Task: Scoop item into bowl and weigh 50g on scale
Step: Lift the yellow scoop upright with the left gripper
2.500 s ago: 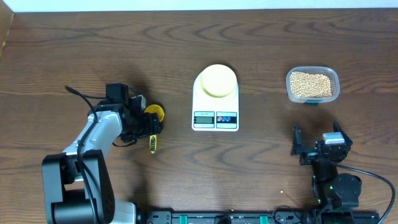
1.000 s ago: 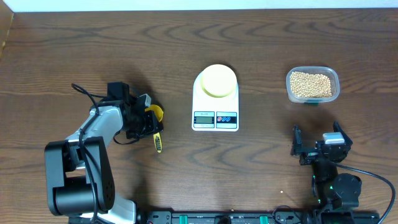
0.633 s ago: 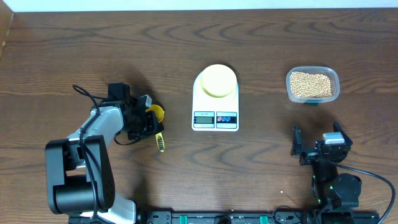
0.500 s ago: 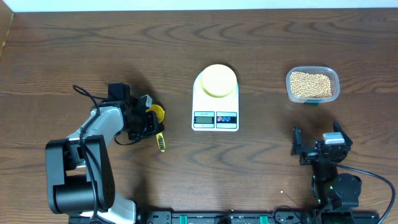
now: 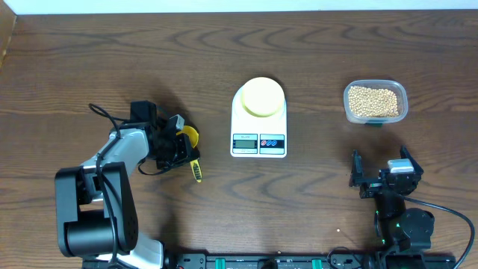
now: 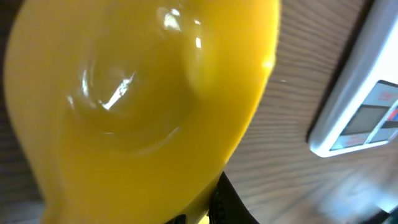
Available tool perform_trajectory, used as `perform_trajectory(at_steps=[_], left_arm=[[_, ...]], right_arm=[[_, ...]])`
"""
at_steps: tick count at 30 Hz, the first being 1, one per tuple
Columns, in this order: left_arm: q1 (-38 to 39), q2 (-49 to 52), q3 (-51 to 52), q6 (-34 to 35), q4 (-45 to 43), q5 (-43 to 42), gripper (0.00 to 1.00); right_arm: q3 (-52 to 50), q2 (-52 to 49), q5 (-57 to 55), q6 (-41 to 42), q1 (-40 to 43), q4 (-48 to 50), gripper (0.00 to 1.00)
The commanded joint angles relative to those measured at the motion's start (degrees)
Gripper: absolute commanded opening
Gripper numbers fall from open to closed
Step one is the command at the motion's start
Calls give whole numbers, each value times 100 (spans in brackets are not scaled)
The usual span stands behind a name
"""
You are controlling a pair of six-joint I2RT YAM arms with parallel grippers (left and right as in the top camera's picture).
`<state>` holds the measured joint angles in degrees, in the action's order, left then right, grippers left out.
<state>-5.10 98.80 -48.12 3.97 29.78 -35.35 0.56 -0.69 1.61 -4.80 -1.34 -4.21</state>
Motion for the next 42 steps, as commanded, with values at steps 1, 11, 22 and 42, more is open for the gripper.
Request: perform_trajectory(at_steps=[1, 11, 22, 42], left_arm=[[2, -201, 136, 90, 28, -573, 8], [2, -1082, 136, 2114, -793, -1054, 7], [2, -1604, 136, 3198, -1786, -1049, 7], [4, -1611, 136, 4286, -4127, -1054, 7]], right_arm=[[-24, 20, -39, -15, 22, -7, 99], [-24, 20, -39, -15, 22, -9, 99], [-24, 20, -39, -15, 22, -7, 99], [-24, 20, -39, -17, 22, -7, 99]])
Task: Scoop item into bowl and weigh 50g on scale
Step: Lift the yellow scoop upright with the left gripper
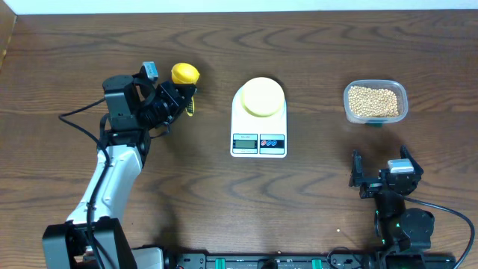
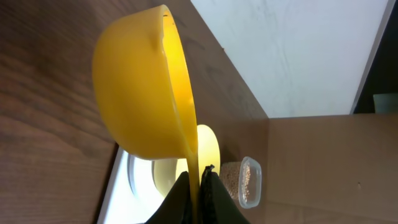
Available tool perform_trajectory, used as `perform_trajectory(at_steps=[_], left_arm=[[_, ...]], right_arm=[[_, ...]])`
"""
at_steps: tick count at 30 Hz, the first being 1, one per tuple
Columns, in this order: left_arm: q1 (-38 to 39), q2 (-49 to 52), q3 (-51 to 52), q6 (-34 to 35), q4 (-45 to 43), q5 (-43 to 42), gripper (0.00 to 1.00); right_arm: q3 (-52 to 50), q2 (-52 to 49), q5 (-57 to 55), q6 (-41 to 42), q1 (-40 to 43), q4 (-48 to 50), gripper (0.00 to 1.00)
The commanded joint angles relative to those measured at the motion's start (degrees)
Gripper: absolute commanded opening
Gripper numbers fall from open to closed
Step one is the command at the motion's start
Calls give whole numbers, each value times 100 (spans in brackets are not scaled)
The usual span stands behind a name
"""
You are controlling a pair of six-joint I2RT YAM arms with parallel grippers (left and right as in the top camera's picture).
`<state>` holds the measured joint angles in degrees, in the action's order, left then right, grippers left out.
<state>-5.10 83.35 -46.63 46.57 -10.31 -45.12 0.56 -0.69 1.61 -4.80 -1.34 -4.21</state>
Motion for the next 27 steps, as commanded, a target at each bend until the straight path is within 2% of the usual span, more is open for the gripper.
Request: perform_trajectory(at_steps=[1, 11, 13, 14, 22, 24, 27], left_arm=[[4, -66, -13, 26, -203, -74, 7], [9, -63, -13, 28, -769, -74, 7], [9, -66, -13, 28, -807, -74, 7], [9, -66, -13, 28, -807, -74, 8], [186, -63, -13, 409, -883, -70, 7], [280, -66, -11, 560, -1010, -66, 7], [413, -66, -13, 754, -1220, -70, 7]], right_arm=[[-24, 20, -39, -15, 22, -7, 99], [-24, 20, 0, 26, 22, 227, 99], [-24, 20, 804, 540, 17, 586, 99], [-24, 20, 968, 533, 17, 695, 99], [28, -17, 1880, 518, 17, 3379, 99], [286, -125, 2011, 518, 17, 3451, 99], [964, -531, 2225, 498, 17, 2868, 99]])
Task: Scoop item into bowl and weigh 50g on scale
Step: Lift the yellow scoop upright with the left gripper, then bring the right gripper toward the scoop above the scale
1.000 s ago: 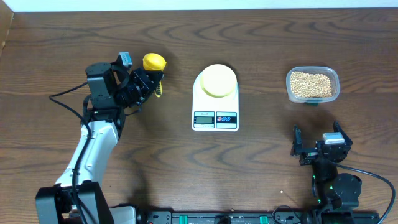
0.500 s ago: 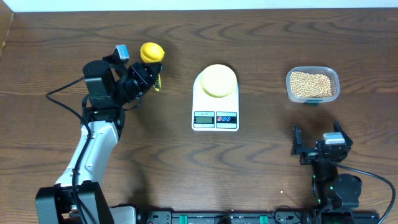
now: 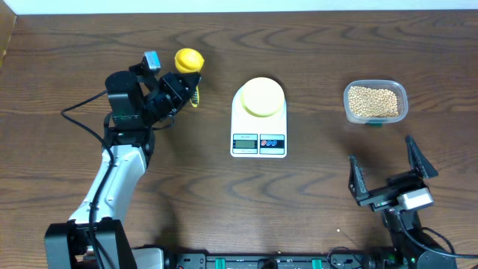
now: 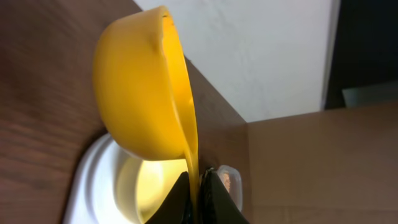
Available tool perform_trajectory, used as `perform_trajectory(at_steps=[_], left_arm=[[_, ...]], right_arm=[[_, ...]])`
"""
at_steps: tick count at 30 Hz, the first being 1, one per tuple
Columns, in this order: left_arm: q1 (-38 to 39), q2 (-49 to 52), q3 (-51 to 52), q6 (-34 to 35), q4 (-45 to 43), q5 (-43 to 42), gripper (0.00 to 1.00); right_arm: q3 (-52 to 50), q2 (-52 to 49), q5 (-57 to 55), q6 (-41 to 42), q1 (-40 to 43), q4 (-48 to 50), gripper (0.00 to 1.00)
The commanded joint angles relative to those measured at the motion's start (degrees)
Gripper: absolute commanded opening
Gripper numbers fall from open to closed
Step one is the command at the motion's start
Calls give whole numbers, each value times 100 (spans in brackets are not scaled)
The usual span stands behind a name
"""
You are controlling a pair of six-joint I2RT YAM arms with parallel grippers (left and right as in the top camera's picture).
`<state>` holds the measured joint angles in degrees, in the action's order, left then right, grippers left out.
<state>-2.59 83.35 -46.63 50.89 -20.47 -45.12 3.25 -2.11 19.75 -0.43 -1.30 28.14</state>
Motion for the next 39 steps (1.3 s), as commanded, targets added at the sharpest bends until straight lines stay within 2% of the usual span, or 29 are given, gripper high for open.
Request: perform_trajectory(at_steps=[1, 4, 8, 10, 15, 19, 20, 21, 23, 26, 31, 33, 36, 39], left_arm=[[197, -63, -13, 345, -262, -68, 7], [315, -63, -13, 470, -431, 26, 7], [428, -63, -13, 1261, -431, 476, 7], [492, -63, -13, 1467, -431, 699, 7], [726, -63, -13, 1609, -459, 1043, 7], [883, -63, -13, 1609, -586, 1049, 7], [905, -63, -13, 1611, -621, 1049, 7], [927, -63, -11, 1609, -654, 1049, 7], [975, -63, -13, 1609, -741, 1049, 7], [1091, -63, -13, 1609, -918, 1207, 7], [1488, -63, -11, 1609, -1185, 1843, 7], [1716, -63, -13, 1611, -1344, 2116, 7], [1897, -63, -13, 1613, -1473, 2275, 7], [2068, -63, -13, 2070, -1499, 2286, 7]], right_arm=[[855, -509, 452, 28, 13, -525, 99], [1917, -1541, 577, -7, 13, -1532, 99], [3375, -3335, 1233, -4, 13, -2583, 99], [3939, -4192, 1729, -4, 13, -2750, 99], [4548, -5595, 3250, 192, 13, -2238, 99], [4559, -6363, 4754, 1209, 9, -1517, 99], [4559, -6575, 5010, 1742, 7, -1054, 99], [4559, -6669, 5029, 2105, 7, -824, 99], [4559, -6924, 4802, 3394, -2, -278, 99], [4562, -7152, 4264, 4457, -144, -101, 99], [4559, -7396, 3333, 5149, -844, -94, 99], [4559, -7497, 2693, 5689, -1233, -94, 94], [4559, -7578, 2291, 6035, -1517, -96, 91], [4559, -7685, 1869, 6151, -1742, -138, 87]])
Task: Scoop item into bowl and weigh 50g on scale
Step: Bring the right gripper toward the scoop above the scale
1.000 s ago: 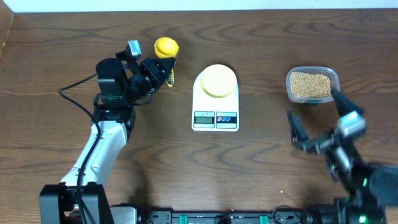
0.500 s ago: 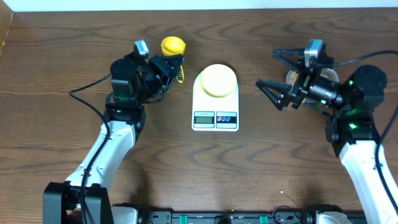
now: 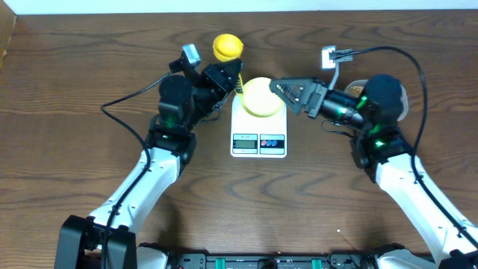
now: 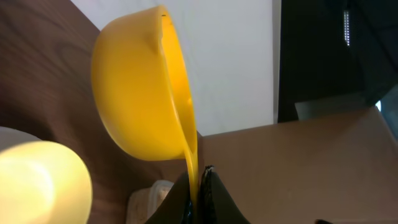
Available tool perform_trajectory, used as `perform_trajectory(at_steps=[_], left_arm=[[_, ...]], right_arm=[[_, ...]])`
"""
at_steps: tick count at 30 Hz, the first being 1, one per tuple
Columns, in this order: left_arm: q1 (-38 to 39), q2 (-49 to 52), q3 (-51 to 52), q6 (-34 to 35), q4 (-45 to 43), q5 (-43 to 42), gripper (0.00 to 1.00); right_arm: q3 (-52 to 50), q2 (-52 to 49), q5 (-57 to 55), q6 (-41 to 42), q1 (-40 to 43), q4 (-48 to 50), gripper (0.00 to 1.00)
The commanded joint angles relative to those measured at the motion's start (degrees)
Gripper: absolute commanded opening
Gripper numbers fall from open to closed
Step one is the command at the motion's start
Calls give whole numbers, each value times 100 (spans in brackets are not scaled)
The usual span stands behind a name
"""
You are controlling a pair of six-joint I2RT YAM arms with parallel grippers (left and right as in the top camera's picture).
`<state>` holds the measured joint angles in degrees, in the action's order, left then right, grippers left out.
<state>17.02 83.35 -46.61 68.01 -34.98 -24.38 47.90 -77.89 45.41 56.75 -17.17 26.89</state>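
The yellow scoop (image 3: 227,46) hangs in the air behind the scale's far left corner, its cup tilted on edge. My left gripper (image 3: 236,77) is shut on its thin handle; the left wrist view shows the scoop (image 4: 137,87) pinched at my left gripper (image 4: 198,171). A pale yellow bowl (image 3: 258,97) sits on the white scale (image 3: 258,138) and shows as the bowl (image 4: 37,180) at lower left. My right gripper (image 3: 280,88) reaches in from the right, open, at the bowl's right rim. The bean container (image 4: 152,199) is mostly hidden under my right arm in the overhead view.
The scale's display and buttons (image 3: 258,141) face the table's front edge. My right arm (image 3: 373,97) stretches across the back right, over the container. A cable (image 3: 127,112) trails from the left arm. A white wall runs along the table's far edge.
My left arm has carried the scoop rightward, from back left to just behind the scale. My right arm has left the front right edge and now reaches over the container to the bowl.
My left gripper was low at the scoop on the table left of the scale. Then it held the scoop raised at the back left, while the right gripper rested near the front edge, then stood wide open. Now both grippers are at the scale.
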Motion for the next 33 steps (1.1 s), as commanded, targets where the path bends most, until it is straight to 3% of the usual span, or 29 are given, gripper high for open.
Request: perform_trajectory(at_steps=[1, 7, 17, 24, 33], left_arm=[[160, -63, -13, 507, -48, 212, 7], [398, -63, -15, 1517, -157, 219, 8], [468, -63, -13, 1547, -199, 262, 7], [472, -63, -13, 1545, -195, 258, 7], [472, -63, -13, 1405, -149, 260, 7]], right_arm=[[94, -153, -820, 544, -214, -55, 85], [94, -396, -1115, 1574, -485, -101, 76], [94, -426, -1209, 1694, -962, -92, 74], [94, -426, -1298, 1694, -1005, -85, 48], [94, -426, -1375, 1698, -1005, 46, 34]])
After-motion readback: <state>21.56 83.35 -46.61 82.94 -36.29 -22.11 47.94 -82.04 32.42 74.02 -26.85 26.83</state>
